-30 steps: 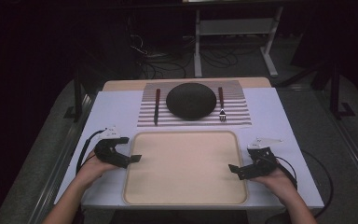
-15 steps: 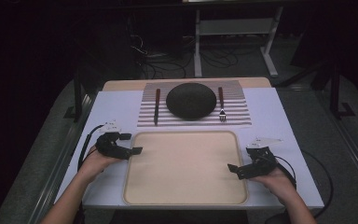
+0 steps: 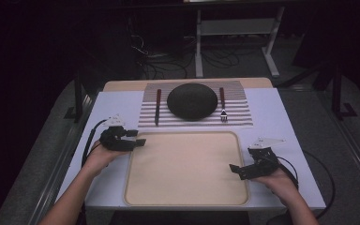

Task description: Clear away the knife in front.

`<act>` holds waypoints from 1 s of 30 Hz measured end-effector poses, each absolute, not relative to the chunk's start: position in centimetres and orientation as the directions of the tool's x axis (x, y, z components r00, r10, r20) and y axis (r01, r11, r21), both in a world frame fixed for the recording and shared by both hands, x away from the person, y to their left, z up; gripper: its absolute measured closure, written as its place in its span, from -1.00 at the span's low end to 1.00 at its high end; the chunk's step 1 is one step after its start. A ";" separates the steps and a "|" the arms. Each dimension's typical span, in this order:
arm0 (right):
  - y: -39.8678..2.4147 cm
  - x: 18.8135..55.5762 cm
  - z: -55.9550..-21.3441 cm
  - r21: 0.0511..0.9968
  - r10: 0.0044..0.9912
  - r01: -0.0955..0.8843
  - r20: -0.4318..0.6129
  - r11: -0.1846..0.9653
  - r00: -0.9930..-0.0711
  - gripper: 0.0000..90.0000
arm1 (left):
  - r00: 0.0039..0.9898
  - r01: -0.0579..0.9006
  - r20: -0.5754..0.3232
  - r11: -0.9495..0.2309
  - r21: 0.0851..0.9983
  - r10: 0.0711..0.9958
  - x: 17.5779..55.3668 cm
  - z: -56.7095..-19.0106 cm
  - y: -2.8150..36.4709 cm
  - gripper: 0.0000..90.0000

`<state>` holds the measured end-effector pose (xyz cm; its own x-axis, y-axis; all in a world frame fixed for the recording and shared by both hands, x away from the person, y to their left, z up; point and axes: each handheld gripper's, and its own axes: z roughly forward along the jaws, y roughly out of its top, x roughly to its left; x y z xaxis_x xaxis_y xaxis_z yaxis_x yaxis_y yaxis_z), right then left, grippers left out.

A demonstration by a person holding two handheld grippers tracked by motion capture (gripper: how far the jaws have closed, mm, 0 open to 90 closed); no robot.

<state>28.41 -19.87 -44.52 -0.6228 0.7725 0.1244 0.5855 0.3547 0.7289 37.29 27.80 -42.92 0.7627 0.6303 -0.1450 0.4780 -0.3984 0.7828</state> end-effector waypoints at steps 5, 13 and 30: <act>-19.9 28.4 -44.5 0.729 0.772 0.587 0.128 0.352 -0.623 -1.00 | 0.762 0.478 -0.143 -0.400 0.782 0.632 38.1 -42.8 27.4 0.09; -19.9 28.4 -44.5 0.727 0.769 0.587 0.127 0.357 -0.626 -1.00 | 0.762 0.468 -0.130 -0.402 0.787 0.634 39.5 -42.5 26.8 0.47; -19.9 28.5 -44.5 0.727 0.770 0.585 0.125 0.358 -0.626 -1.00 | 0.769 0.461 -0.104 -0.435 0.774 0.630 42.5 -42.6 24.6 1.00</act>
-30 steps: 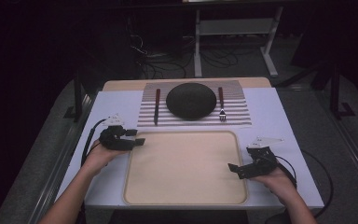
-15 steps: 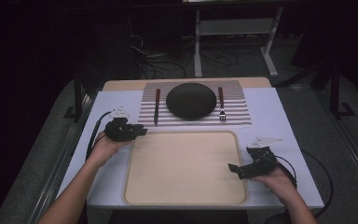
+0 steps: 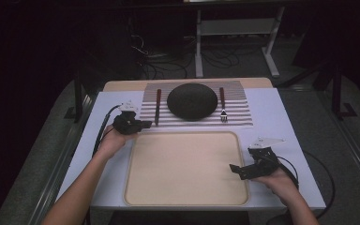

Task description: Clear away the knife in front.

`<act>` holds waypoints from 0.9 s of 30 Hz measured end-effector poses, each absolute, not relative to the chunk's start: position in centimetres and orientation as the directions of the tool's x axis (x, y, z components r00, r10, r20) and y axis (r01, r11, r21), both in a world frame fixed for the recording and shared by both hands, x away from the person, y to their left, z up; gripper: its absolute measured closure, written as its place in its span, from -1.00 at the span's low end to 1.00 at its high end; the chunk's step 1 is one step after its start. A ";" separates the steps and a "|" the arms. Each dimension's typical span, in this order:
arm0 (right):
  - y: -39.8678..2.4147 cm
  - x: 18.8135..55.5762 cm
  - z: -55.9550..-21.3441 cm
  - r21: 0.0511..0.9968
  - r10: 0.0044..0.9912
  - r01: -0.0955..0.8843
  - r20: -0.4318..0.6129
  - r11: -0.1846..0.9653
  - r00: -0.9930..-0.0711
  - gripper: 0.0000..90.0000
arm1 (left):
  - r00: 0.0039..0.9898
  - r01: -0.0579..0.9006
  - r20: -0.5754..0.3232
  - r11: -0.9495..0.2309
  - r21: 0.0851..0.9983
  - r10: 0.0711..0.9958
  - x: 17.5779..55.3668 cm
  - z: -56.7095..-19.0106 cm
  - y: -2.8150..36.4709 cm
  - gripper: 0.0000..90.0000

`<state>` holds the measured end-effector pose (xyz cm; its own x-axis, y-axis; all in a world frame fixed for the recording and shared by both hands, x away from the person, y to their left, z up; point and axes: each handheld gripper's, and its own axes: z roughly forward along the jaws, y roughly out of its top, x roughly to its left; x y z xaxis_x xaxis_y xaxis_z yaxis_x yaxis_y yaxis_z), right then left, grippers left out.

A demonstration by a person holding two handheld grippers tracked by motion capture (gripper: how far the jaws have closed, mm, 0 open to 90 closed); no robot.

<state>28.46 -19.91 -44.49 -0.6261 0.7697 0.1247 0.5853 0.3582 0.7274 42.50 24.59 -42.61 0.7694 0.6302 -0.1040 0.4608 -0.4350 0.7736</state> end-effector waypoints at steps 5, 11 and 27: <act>-20.0 28.5 -44.5 0.724 0.770 0.589 0.126 0.359 -0.625 -1.00 | 0.774 0.459 -0.101 -0.444 0.769 0.625 43.7 -43.0 23.8 1.00; -19.9 28.5 -44.5 0.724 0.771 0.588 0.125 0.359 -0.625 -1.00 | 0.773 0.464 -0.103 -0.447 0.765 0.625 45.1 -43.4 22.9 1.00; -20.0 28.5 -44.6 0.721 0.773 0.592 0.125 0.360 -0.622 -1.00 | 0.761 0.487 -0.077 -0.487 0.725 0.645 47.6 -45.1 20.6 1.00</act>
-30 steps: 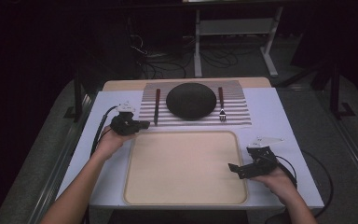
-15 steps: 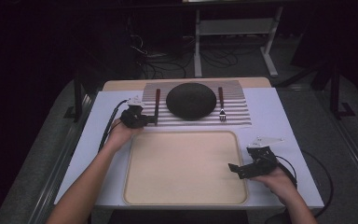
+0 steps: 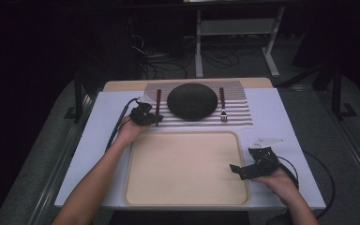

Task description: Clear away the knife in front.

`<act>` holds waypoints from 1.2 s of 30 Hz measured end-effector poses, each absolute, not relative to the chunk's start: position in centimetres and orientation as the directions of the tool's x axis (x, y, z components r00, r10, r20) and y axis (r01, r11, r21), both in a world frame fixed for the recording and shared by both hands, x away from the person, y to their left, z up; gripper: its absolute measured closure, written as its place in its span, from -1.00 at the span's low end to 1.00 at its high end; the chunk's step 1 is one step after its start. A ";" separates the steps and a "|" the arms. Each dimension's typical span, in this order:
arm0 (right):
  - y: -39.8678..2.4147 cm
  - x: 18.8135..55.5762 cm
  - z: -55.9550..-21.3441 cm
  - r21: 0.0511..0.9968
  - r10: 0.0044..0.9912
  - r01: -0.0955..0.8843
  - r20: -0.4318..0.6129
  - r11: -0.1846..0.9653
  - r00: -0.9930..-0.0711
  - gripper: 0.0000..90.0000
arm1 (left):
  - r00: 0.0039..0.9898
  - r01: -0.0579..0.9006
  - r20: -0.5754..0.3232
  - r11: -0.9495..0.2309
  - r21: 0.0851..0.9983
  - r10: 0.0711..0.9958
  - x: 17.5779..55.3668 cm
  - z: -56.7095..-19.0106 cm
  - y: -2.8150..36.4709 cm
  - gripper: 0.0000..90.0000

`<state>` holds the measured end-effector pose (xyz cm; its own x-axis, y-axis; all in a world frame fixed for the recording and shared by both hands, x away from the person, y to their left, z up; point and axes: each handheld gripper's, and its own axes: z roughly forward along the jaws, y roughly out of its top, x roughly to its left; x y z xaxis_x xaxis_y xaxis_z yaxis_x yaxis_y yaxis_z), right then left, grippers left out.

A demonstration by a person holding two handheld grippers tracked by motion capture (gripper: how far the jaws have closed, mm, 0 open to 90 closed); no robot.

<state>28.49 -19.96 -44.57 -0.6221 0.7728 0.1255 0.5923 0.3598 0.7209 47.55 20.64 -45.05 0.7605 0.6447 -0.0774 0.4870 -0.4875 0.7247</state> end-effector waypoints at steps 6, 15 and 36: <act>-20.0 28.5 -44.6 0.723 0.774 0.592 0.126 0.357 -0.621 -1.00 | 0.756 0.504 -0.079 -0.501 0.703 0.650 47.7 -46.0 20.3 1.00; -20.0 28.5 -44.5 0.724 0.773 0.591 0.128 0.356 -0.621 -1.00 | 0.752 0.511 -0.065 -0.517 0.687 0.656 47.6 -46.1 20.2 1.00; -20.1 28.4 -44.5 0.723 0.772 0.592 0.129 0.356 -0.623 -1.00 | 0.733 0.529 -0.050 -0.523 0.668 0.678 47.9 -45.9 21.3 1.00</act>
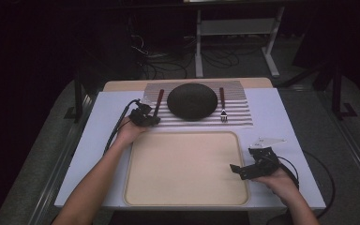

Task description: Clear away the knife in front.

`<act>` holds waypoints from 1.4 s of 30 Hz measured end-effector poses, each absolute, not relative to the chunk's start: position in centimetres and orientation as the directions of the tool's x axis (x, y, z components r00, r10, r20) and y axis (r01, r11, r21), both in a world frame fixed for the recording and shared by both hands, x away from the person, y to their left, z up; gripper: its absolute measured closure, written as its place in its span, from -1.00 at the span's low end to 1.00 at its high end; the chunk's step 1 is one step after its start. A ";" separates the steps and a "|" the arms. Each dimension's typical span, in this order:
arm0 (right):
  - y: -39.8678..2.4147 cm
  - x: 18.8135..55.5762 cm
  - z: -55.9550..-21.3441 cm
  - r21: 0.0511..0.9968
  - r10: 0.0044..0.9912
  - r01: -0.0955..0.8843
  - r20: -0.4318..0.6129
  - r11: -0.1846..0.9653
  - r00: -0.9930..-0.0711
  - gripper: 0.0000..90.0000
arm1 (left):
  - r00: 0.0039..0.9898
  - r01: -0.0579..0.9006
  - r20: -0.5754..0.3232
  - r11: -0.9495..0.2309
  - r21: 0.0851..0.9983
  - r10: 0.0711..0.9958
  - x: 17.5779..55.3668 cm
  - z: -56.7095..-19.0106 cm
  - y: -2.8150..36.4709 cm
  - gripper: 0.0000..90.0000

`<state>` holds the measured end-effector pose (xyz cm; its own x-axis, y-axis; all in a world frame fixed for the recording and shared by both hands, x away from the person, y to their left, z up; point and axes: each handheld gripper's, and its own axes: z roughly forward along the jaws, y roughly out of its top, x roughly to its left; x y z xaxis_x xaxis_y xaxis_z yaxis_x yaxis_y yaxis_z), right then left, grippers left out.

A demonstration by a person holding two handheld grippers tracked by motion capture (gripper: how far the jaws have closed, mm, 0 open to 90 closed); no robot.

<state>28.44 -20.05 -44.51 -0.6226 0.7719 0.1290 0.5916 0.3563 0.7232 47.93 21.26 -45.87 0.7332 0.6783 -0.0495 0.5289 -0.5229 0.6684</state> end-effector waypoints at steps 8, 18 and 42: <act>-20.1 28.4 -44.5 0.725 0.772 0.591 0.129 0.355 -0.622 -1.00 | 0.727 0.538 -0.051 -0.522 0.661 0.685 48.0 -45.8 21.8 1.00; -20.1 28.4 -44.5 0.726 0.771 0.589 0.128 0.356 -0.624 -1.00 | 0.708 0.559 -0.058 -0.509 0.654 0.704 48.0 -45.7 23.2 1.00; -20.1 28.3 -44.4 0.727 0.767 0.587 0.130 0.357 -0.628 -1.00 | 0.675 0.584 -0.062 -0.482 0.653 0.735 48.1 -45.6 25.3 0.99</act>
<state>28.32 -20.07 -44.42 -0.6279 0.7673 0.1302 0.5867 0.3568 0.7269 48.15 25.35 -45.63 0.6749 0.7354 -0.0615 0.5843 -0.4816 0.6532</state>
